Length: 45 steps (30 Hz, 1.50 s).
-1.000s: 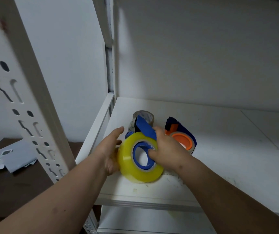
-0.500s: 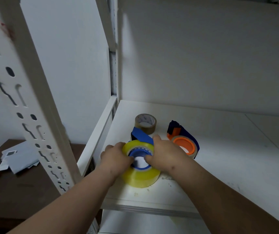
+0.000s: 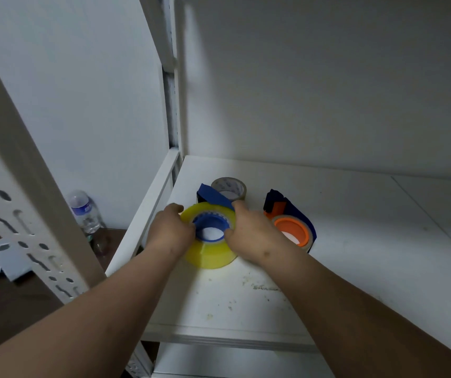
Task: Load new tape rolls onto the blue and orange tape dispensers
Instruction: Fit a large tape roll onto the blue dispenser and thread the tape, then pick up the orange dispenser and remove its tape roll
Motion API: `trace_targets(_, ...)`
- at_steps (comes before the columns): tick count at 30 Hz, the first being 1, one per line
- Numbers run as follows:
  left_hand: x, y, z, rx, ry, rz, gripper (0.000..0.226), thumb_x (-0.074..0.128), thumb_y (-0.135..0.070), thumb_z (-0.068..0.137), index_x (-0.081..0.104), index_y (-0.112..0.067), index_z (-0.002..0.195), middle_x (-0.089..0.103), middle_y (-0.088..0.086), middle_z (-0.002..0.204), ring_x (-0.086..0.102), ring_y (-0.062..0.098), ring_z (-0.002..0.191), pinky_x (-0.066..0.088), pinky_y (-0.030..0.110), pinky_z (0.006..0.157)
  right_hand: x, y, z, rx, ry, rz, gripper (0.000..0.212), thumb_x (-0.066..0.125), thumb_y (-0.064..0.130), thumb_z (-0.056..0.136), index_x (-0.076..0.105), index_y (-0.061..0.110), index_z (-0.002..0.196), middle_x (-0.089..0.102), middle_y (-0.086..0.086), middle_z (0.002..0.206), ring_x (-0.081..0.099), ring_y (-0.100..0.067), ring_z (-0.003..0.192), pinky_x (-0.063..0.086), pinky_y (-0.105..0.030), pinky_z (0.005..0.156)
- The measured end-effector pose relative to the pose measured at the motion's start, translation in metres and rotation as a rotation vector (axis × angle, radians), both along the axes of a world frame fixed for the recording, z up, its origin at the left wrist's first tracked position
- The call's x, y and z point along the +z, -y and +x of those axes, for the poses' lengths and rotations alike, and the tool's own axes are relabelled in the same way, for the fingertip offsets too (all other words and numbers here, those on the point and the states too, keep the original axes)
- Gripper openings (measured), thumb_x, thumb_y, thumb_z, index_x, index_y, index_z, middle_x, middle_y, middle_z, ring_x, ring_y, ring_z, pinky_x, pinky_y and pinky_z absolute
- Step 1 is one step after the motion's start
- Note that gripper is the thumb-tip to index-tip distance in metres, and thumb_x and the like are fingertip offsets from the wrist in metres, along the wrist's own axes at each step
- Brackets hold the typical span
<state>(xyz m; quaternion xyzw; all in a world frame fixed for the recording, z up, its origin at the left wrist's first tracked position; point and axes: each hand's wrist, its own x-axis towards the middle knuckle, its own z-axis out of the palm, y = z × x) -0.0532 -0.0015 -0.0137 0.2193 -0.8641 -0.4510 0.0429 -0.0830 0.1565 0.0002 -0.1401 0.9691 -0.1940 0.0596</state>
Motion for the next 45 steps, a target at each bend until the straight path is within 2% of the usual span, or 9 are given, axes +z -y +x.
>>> trace_targets(7,0.004,-0.024,0.0,0.099,-0.097,-0.231,0.054,0.06,-0.024,0.086,0.047,-0.022,0.138,0.042,0.013,0.145,0.032,0.037,0.134,0.035,0.05,0.103,0.011,-0.043,-0.003,-0.11,-0.341,0.14,0.024,0.049,0.031,0.076,0.049,0.015,0.094,0.052,-0.005,0.097,0.054,-0.028,0.082,0.035,-0.033,0.066)
trace_targets(12,0.008,-0.058,0.001,0.025,-0.186,-0.274,0.053,0.062,-0.021,0.082,0.052,-0.025,0.134,0.048,0.009,0.138,0.038,0.036,0.128,0.035,0.046,0.098,-0.004,-0.065,0.002,-0.093,-0.063,0.401,0.037,0.054,0.039,0.078,0.054,0.021,0.11,0.06,0.001,0.106,0.057,-0.025,0.1,0.033,-0.042,0.085)
trace_targets(16,0.007,-0.074,-0.002,-0.094,-0.33,-0.282,0.043,0.065,-0.016,0.082,0.062,-0.017,0.125,0.061,0.012,0.117,0.051,0.032,0.11,0.038,0.037,0.093,-0.01,-0.077,0.006,-0.057,-0.21,0.311,0.049,0.048,0.024,0.086,0.039,0.025,0.135,0.052,0.0,0.13,0.056,-0.028,0.109,0.042,-0.046,0.086)
trace_targets(23,0.018,-0.113,0.008,-0.168,0.008,0.583,0.029,0.059,-0.041,0.093,0.067,-0.016,0.105,0.068,0.003,0.097,0.06,0.018,0.09,0.05,0.033,0.08,0.019,-0.1,0.014,-0.254,0.12,-0.699,0.008,0.052,0.023,0.093,0.058,0.022,0.088,0.065,-0.002,0.089,0.064,-0.019,0.075,0.055,-0.027,0.056)
trace_targets(29,0.04,-0.131,0.019,-0.061,0.1,1.158,0.034,0.055,-0.034,0.097,0.065,-0.01,0.119,0.074,0.014,0.113,0.071,0.026,0.094,0.057,0.034,0.073,0.019,-0.105,0.044,-0.043,-0.015,-0.606,0.014,0.047,0.028,0.095,0.059,0.022,0.093,0.061,0.003,0.088,0.056,-0.01,0.077,0.042,-0.023,0.06)
trace_targets(37,0.046,-0.137,0.042,-0.281,0.039,1.164,0.034,0.047,-0.017,0.097,0.062,-0.003,0.125,0.075,0.015,0.105,0.071,0.026,0.09,0.055,0.04,0.081,0.023,-0.133,0.051,-0.287,0.025,-1.014,0.024,0.058,0.032,0.088,0.072,0.028,0.069,0.063,0.005,0.103,0.058,-0.003,0.092,0.039,-0.018,0.069)
trace_targets(40,0.046,-0.138,0.048,-0.326,0.048,1.187,0.029,0.047,-0.016,0.096,0.065,0.0,0.114,0.075,0.015,0.085,0.072,0.022,0.068,0.059,0.032,0.061,0.019,-0.135,0.046,-0.468,-0.095,-0.968,0.007,0.054,0.022,0.088,0.059,0.024,0.091,0.056,0.005,0.103,0.054,-0.005,0.084,0.038,-0.017,0.061)
trace_targets(43,0.045,-0.13,0.051,-0.327,0.054,1.219,0.03,0.05,-0.019,0.096,0.066,0.001,0.111,0.074,0.015,0.082,0.071,0.023,0.066,0.061,0.032,0.061,0.016,-0.141,0.041,-0.469,0.109,-0.913,0.041,0.052,0.014,0.087,0.044,0.021,0.126,0.055,0.003,0.109,0.052,-0.001,0.081,0.037,-0.016,0.056)
trace_targets(45,0.044,-0.124,0.052,-0.337,0.071,1.217,0.031,0.052,-0.02,0.096,0.066,0.003,0.111,0.074,0.016,0.083,0.071,0.024,0.066,0.061,0.032,0.061,0.015,-0.14,0.042,-0.36,0.221,-0.764,0.029,0.053,0.013,0.086,0.054,0.017,0.115,0.064,-0.001,0.102,0.062,-0.012,0.082,0.045,-0.02,0.056)
